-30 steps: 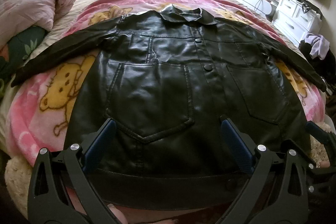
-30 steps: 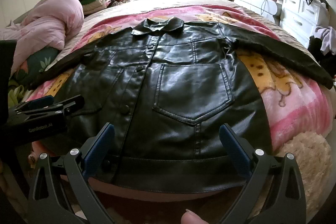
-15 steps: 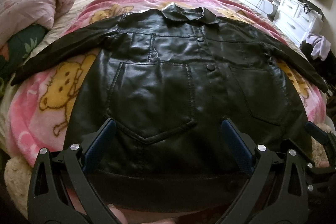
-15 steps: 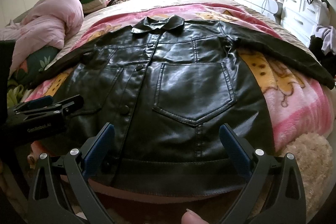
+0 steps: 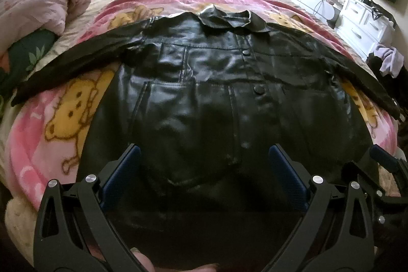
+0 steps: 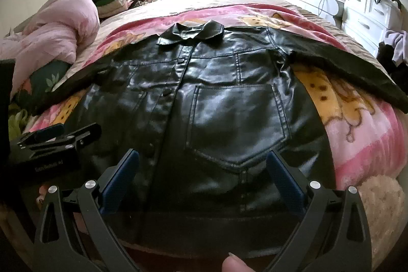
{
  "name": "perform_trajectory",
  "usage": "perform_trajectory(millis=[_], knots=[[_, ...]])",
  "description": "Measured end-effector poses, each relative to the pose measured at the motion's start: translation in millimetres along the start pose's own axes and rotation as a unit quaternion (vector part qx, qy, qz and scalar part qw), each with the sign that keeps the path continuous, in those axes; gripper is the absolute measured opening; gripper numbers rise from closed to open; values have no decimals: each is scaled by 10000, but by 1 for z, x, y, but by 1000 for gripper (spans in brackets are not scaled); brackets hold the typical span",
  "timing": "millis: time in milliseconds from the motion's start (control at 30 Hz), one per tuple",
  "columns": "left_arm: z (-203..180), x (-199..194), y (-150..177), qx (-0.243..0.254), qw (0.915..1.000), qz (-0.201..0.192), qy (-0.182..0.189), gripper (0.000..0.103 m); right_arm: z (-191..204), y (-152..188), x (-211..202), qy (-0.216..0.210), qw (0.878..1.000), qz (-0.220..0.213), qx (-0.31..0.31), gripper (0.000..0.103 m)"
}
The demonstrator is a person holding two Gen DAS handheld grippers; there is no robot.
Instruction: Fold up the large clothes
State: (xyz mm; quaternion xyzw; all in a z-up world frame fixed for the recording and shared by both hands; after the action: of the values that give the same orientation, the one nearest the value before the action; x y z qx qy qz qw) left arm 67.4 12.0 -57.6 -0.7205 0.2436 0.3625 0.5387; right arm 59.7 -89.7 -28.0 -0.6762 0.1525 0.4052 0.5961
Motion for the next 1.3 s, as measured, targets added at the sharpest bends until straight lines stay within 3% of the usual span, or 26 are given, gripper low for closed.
perform_trajectory(millis=[700, 800, 1300], knots=[[10, 22, -72, -283, 9993, -116, -198, 94, -23, -92, 17, 267, 9994, -225, -7, 99], [9, 27, -85, -305, 9992, -109, -236, 94, -27, -104, 20, 158, 9994, -250, 183, 99], [-17, 49, -135, -256, 9997, -49, 29, 94, -65, -161, 37, 347, 9969, -356, 615, 99]])
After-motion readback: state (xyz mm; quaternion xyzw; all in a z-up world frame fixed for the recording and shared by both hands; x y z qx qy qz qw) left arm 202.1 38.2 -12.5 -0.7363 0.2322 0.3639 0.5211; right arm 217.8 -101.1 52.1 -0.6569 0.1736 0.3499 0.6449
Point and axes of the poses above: each gripper's, at about its wrist camera, not at the fingertips, and x roughly the way its jaws point, z to its left, y to its underside, the point moved 8 cm from there along x, roughly the way its jaws point, and after that the axes turned 9 degrees about -x, right-handed, at the moved point
